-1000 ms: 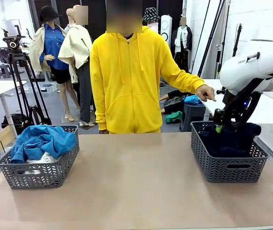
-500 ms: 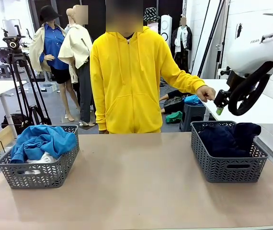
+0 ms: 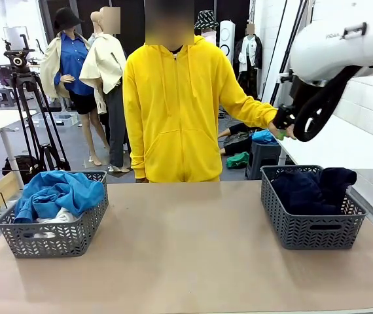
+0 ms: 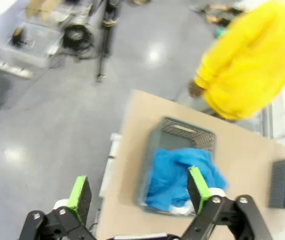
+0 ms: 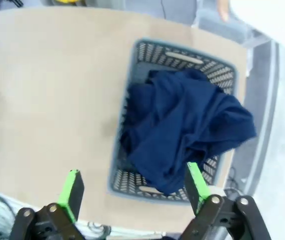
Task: Sort the tops and bottoms.
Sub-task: Sort the clothes according to human instructions.
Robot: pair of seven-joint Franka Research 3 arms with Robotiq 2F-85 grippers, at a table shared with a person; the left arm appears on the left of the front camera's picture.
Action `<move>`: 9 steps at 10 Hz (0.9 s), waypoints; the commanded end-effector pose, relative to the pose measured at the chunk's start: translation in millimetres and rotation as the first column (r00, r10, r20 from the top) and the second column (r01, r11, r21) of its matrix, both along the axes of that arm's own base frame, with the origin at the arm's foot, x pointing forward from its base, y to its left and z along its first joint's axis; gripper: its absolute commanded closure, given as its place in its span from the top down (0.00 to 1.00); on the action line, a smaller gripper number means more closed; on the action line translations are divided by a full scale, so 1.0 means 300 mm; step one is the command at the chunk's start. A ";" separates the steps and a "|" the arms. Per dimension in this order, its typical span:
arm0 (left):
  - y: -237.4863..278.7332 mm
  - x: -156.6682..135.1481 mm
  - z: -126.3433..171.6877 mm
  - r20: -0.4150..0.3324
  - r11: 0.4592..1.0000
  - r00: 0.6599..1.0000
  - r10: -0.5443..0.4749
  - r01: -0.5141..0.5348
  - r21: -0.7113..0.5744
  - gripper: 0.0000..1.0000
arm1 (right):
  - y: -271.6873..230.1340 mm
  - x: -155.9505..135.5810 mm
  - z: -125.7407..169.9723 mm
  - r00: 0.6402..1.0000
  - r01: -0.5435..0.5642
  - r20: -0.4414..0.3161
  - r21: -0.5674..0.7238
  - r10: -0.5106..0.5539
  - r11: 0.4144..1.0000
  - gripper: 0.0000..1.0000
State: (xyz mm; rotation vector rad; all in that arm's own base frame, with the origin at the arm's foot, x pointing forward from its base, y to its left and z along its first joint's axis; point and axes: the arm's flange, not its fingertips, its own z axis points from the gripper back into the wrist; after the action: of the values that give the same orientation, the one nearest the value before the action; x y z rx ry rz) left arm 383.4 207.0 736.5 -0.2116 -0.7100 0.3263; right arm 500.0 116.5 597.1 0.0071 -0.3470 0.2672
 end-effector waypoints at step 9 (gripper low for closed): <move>-0.572 -0.346 -0.295 -0.103 0.793 0.788 -0.606 0.591 -0.146 1.00 | 0.163 0.294 -0.229 0.978 -0.128 -0.133 0.217 0.159 0.968 1.00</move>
State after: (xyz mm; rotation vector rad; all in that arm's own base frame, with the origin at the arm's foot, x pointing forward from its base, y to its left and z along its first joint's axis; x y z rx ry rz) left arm 290.0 42.3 664.7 -0.5152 -0.4805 -0.2066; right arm 584.6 164.9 526.9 0.2225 -0.2333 0.3374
